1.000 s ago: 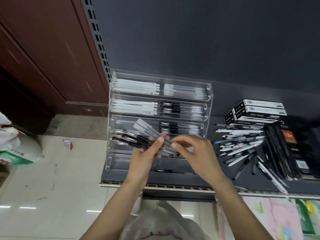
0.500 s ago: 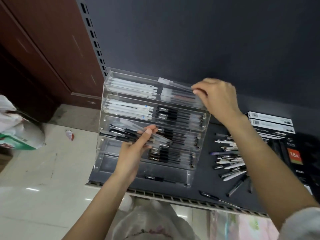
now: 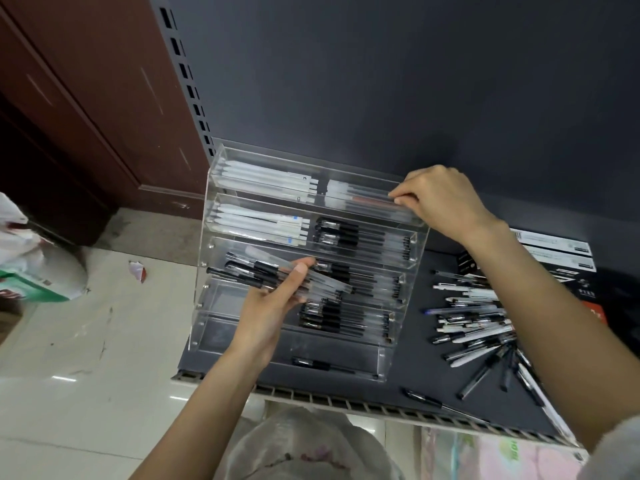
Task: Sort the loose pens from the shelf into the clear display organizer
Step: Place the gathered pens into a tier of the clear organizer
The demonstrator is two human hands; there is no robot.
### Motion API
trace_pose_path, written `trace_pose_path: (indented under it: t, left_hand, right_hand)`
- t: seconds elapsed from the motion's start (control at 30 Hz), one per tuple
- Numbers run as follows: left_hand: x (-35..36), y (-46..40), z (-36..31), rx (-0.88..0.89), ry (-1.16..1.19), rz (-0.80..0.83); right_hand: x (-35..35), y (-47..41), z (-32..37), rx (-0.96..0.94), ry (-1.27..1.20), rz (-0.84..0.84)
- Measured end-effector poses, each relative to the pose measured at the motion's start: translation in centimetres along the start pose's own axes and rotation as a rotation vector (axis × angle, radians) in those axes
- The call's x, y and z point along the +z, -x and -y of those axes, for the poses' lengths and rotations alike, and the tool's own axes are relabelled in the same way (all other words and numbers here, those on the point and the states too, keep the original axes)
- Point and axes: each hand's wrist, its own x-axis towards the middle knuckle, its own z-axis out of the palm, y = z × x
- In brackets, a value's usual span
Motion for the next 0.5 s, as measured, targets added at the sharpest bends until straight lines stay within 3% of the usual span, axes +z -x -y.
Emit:
trace_pose_path:
  t: [0.4, 0.5]
  left_hand:
    - [0.94, -0.35, -0.01, -0.028, -0.023, -0.002]
    - [1.11, -0.3, -0.18, -0.035, -0.018, 0.004]
  right_hand:
    - [-0.07, 0.56, 0.06, 0.032, -0.035, -0.022]
    - [-0.44, 0.98, 0.55, 0.056, -0.069, -0.109]
